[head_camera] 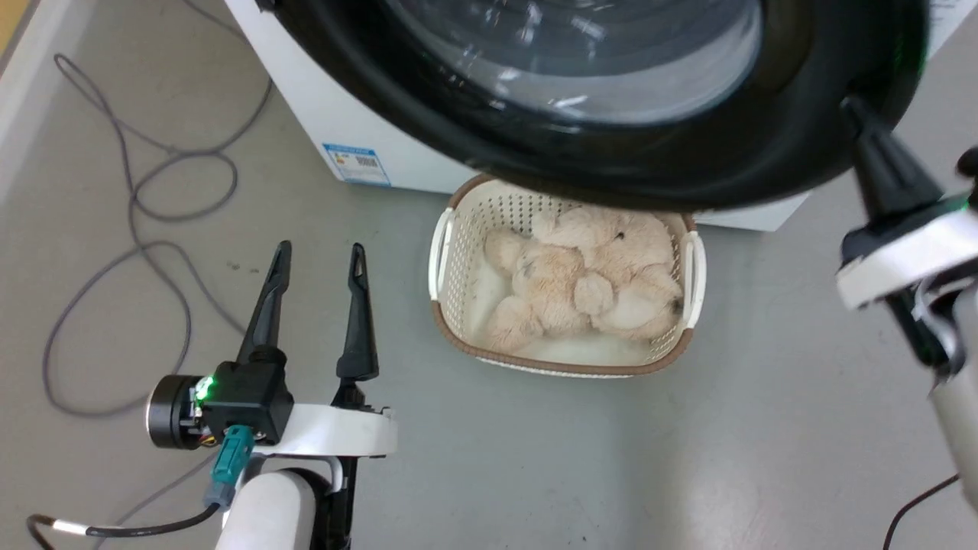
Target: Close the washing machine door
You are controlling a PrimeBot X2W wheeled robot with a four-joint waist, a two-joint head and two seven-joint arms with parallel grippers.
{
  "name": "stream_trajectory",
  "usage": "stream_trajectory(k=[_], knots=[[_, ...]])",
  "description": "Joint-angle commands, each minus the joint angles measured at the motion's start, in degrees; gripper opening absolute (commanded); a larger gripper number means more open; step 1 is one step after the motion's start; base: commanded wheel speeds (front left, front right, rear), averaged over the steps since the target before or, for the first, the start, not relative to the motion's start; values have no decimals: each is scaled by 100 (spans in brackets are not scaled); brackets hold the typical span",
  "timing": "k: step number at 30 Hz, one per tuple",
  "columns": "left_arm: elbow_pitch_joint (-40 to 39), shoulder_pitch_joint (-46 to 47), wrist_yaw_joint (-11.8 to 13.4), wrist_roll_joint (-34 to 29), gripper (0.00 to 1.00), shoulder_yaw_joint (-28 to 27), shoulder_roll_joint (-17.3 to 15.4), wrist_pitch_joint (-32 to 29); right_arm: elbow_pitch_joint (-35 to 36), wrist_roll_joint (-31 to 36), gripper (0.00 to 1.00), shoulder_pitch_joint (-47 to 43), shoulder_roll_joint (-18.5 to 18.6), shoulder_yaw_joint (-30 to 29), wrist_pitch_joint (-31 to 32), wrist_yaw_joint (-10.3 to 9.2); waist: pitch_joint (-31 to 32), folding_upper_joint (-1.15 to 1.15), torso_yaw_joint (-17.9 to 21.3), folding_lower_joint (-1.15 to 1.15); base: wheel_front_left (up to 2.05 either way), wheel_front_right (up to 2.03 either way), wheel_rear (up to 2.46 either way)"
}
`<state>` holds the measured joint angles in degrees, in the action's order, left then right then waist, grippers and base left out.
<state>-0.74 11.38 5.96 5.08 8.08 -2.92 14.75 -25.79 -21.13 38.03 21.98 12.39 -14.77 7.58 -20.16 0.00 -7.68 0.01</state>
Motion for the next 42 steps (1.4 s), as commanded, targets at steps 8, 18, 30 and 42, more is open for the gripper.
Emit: stream_trajectory(k=[8, 18, 30, 42], knots=[[-50, 208, 140, 101, 100, 95, 3, 25, -799, -91, 0, 918, 173, -176, -23, -9, -236, 0, -165, -1, 0, 0, 0], [-72, 295, 201, 135, 100, 133, 3, 25, -1561, 147, 0, 1624, 116, -453, -23, -9, -373, 0, -246, -1, 0, 0, 0], [110, 108, 265, 90, 100, 12, 4, 25, -1142, 664, 0, 1194, -222, -995, -23, -9, 79, 0, -90, -1, 0, 0, 0], [287, -279, 181, -112, 100, -325, 4, 25, 1324, 1478, 0, -384, -954, -1739, -23, -9, 916, 0, 303, -1, 0, 0, 0]])
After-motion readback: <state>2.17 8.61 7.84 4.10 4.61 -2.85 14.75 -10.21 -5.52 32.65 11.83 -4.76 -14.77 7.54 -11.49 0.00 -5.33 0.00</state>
